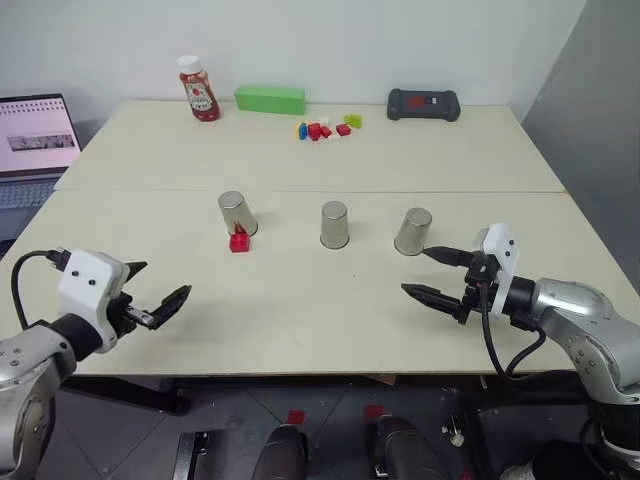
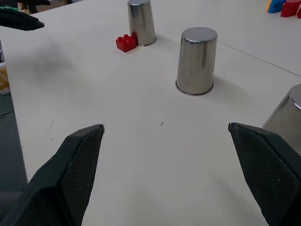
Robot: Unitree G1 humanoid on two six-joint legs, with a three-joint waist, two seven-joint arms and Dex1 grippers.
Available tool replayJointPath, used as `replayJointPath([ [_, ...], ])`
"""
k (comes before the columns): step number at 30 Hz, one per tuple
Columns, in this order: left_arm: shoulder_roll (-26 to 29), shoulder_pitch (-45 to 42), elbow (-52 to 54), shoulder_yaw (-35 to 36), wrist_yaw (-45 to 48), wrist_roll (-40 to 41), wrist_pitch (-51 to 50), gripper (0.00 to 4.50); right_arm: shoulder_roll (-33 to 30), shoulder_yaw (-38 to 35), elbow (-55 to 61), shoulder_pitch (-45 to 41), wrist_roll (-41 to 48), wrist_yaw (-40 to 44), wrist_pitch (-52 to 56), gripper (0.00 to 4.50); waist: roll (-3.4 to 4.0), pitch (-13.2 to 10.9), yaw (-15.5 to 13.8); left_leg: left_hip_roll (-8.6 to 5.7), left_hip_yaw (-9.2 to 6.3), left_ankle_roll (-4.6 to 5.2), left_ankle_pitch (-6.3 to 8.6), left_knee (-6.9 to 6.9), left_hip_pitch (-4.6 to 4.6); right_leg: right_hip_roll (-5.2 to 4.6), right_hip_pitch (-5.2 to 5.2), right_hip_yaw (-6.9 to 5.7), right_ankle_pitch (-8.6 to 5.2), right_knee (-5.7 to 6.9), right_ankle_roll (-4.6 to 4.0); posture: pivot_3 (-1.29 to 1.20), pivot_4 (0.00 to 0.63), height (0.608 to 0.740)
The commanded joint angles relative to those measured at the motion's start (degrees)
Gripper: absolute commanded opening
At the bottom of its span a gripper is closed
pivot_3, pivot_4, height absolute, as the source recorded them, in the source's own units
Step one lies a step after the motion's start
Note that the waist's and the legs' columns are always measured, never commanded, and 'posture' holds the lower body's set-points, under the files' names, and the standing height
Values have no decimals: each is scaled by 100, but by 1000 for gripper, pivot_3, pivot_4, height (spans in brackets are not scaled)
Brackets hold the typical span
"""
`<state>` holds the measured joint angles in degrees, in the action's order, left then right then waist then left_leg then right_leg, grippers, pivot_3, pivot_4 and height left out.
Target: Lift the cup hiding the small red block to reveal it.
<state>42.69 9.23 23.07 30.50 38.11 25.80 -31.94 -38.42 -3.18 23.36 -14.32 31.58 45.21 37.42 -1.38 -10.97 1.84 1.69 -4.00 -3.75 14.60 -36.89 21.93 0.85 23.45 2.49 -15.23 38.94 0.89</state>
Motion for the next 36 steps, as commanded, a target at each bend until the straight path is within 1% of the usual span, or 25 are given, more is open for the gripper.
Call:
replayJointPath([
  [1,23,48,277,76,18,-26,203,4487,-99,-133,198,-82,74,7,8,4500,0,0,1,0,0,0,0,0,0,0,0,0,0,0,0,0,150,740],
  [4,59,182,372,-11,27,-142,246,4487,-137,-153,214,-112,107,8,61,4500,0,0,0,1,0,0,0,0,0,0,0,0,0,0,0,0,150,740],
  [10,78,160,373,15,-27,-208,272,4487,-160,-172,186,-215,151,-2,114,4500,0,0,0,0,0,0,0,-1,-1,0,0,0,0,1,0,0,150,740],
  [26,-53,98,359,-94,-173,-334,435,4487,-165,-131,218,-43,117,64,-7,4500,0,0,0,0,1,0,0,0,-1,0,0,1,0,0,0,0,150,740],
  [32,-6,69,313,-136,-127,-332,433,4487,-148,-138,267,60,108,45,-33,4500,0,0,0,0,1,0,0,0,0,0,0,0,0,0,0,0,150,740],
  [36,154,100,286,-176,-23,-278,154,4487,-116,-119,274,45,109,8,-30,4500,0,0,1,0,1,0,0,0,-1,0,0,1,0,0,0,0,150,740],
])
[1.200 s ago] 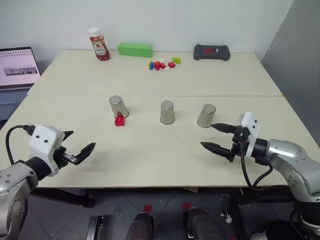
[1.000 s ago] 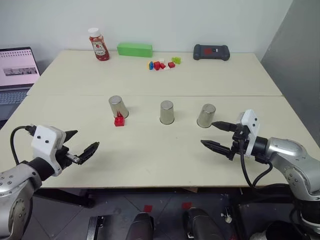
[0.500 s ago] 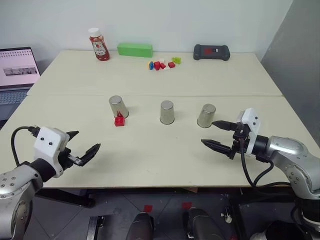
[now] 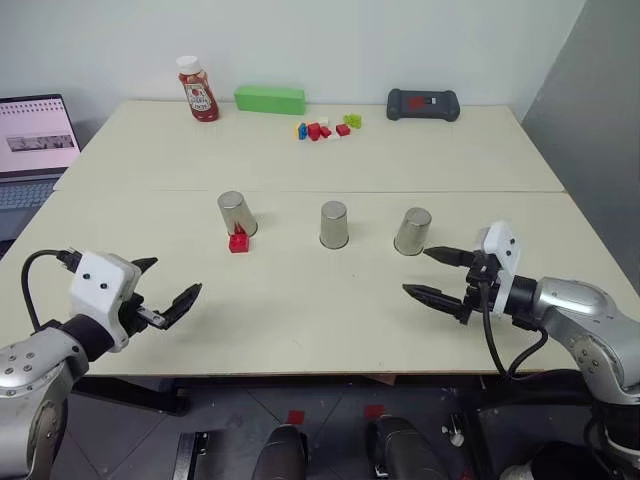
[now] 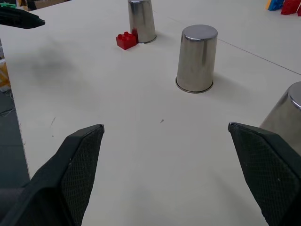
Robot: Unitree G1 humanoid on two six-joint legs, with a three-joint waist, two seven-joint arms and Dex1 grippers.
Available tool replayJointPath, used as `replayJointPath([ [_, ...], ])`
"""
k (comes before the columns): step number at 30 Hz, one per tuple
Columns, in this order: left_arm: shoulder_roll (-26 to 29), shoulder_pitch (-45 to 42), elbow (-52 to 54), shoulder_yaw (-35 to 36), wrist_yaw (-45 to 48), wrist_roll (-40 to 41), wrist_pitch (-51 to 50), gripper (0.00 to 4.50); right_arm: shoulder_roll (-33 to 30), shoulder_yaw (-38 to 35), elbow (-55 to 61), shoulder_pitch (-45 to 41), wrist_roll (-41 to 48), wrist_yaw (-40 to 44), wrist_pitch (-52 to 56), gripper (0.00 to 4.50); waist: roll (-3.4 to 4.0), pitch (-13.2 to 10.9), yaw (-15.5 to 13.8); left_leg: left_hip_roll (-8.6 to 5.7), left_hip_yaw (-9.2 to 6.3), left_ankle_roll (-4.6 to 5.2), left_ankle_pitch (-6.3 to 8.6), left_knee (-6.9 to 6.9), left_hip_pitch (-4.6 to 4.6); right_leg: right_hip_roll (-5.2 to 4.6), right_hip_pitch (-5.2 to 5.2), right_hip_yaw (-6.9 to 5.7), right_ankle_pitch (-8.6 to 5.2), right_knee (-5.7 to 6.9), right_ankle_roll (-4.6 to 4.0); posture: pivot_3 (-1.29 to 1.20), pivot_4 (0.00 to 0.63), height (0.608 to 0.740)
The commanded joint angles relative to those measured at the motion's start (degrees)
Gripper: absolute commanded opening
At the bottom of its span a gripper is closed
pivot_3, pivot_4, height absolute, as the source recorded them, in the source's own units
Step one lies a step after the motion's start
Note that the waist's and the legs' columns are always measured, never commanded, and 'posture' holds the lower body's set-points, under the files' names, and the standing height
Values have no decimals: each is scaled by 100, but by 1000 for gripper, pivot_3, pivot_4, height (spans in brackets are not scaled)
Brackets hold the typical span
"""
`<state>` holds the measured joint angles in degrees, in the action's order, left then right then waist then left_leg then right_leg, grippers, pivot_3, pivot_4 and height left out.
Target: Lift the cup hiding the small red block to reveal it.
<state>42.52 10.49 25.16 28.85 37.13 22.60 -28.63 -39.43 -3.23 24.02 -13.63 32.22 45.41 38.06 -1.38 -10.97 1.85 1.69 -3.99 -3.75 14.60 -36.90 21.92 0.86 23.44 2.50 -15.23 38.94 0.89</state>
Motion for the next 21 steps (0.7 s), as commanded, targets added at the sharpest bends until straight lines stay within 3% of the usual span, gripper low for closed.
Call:
replayJointPath([
  [1,208,-10,83,-18,96,64,-265,4487,-13,-115,218,-17,48,-19,-90,4500,0,0,1,0,0,0,0,0,0,0,0,0,0,0,0,0,150,740],
  [21,236,-91,28,-106,256,70,-314,4487,-113,-126,262,46,74,45,-89,4500,0,0,0,0,-1,0,0,1,0,0,0,-1,0,-1,0,0,150,740],
])
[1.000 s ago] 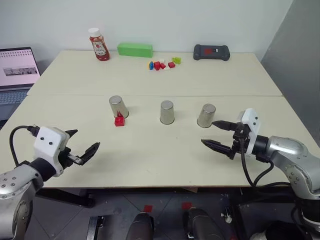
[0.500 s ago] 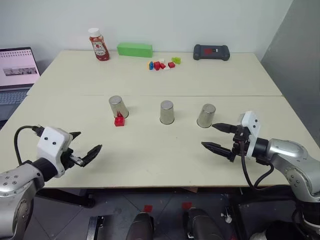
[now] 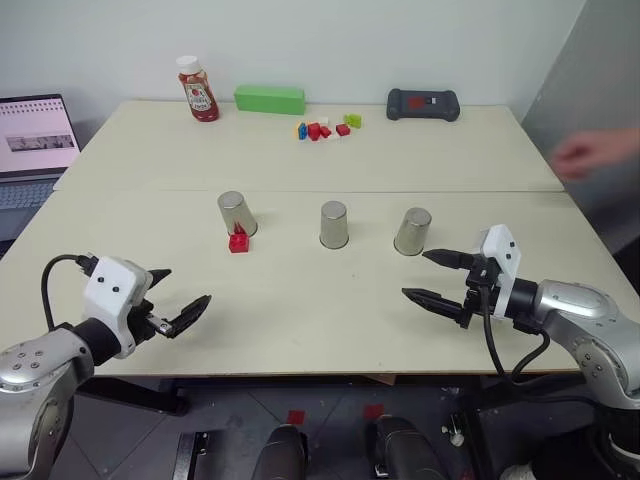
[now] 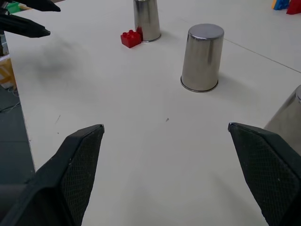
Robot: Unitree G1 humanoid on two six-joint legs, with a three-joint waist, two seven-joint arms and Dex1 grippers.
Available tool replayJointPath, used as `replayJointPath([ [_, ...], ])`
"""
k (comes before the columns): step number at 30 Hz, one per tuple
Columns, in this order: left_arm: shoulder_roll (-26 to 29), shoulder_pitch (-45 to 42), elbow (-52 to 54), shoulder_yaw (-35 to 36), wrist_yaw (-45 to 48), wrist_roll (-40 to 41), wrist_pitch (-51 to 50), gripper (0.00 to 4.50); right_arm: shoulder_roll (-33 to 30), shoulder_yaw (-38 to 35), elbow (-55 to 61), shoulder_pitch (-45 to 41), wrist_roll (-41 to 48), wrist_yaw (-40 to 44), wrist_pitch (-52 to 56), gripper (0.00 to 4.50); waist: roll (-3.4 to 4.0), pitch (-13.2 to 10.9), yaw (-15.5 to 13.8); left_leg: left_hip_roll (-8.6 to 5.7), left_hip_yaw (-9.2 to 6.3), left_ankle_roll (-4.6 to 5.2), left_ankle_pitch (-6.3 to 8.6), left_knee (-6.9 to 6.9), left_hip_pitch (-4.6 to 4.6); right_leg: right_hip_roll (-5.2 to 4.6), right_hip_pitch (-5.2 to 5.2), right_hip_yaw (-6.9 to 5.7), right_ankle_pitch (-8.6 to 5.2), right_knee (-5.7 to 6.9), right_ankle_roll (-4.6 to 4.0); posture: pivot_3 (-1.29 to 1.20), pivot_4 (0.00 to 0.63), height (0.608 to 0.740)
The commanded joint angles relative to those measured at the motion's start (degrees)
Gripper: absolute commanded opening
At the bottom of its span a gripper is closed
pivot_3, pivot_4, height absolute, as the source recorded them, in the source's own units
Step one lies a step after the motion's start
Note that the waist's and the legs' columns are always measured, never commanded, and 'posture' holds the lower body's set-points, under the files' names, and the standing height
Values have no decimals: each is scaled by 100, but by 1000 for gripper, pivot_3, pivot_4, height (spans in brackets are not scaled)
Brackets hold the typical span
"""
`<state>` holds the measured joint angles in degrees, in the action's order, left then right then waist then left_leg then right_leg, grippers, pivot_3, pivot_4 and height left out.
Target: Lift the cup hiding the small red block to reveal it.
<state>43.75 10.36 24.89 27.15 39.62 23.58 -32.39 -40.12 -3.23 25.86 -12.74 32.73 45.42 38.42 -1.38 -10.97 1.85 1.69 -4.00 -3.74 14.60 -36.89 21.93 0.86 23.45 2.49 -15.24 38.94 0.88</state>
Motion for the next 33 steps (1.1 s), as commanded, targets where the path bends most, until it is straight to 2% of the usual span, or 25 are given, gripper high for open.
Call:
replayJointPath([
  [1,114,-94,49,59,0,-29,58,4487,-37,-117,68,-53,14,40,-135,4500,0,0,0,0,0,0,0,0,0,0,0,0,0,0,0,0,150,740],
  [33,182,-291,-63,-162,13,-272,152,4487,-12,-101,87,-67,20,-37,-143,4500,0,0,0,0,0,0,0,0,0,0,0,0,0,0,0,0,150,740],
])
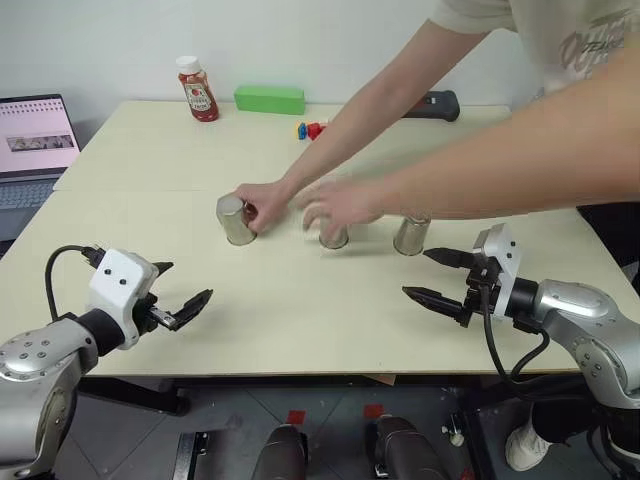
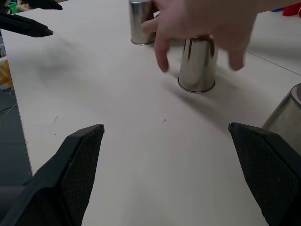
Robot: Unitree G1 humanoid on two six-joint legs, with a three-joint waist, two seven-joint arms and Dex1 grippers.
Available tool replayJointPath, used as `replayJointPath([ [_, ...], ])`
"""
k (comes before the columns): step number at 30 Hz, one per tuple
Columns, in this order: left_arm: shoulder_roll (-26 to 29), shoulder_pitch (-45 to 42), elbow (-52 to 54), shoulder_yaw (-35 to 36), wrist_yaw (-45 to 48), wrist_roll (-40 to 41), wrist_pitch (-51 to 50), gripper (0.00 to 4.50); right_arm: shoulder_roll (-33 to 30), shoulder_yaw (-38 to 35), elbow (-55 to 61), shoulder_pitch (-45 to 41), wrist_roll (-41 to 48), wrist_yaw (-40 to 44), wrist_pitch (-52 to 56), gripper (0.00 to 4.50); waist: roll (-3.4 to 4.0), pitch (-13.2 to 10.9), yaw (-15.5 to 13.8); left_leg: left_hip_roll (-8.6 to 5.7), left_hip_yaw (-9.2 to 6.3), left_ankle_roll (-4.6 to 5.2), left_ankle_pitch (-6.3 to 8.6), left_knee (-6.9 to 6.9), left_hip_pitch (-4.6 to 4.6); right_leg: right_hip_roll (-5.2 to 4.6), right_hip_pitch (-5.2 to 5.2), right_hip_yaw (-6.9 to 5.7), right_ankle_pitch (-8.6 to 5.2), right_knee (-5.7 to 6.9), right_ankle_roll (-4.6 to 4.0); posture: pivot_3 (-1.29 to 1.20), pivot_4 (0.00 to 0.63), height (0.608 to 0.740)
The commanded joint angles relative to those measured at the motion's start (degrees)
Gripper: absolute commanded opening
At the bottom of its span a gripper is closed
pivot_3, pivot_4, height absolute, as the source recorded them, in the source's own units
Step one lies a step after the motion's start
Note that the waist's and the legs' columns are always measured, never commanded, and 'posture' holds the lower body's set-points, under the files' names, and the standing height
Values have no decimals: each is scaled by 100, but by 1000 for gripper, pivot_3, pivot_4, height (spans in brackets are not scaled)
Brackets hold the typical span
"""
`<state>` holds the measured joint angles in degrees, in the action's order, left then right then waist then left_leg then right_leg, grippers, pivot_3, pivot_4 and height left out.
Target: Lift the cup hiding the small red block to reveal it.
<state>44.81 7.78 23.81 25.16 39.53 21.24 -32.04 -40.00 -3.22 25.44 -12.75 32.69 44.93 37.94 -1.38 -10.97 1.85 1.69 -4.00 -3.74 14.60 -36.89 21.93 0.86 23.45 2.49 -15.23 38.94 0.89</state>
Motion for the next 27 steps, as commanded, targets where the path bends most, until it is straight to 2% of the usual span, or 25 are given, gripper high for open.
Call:
replayJointPath([
  [1,73,-43,44,32,21,-35,114,4487,-26,-103,127,-66,22,13,-96,4500,0,0,0,0,0,0,0,0,0,0,0,0,0,0,0,0,150,740],
  [13,82,-175,-24,-53,60,-33,175,4487,15,-64,141,-60,-3,-23,-111,4500,0,0,0,0,0,0,0,0,0,0,0,0,0,0,0,0,150,740],
  [27,100,-339,74,-117,129,62,126,4487,449,157,175,-408,148,-223,137,4500,0,0,1,1,0,0,0,0,0,0,0,0,0,0,1,0,150,740],
])
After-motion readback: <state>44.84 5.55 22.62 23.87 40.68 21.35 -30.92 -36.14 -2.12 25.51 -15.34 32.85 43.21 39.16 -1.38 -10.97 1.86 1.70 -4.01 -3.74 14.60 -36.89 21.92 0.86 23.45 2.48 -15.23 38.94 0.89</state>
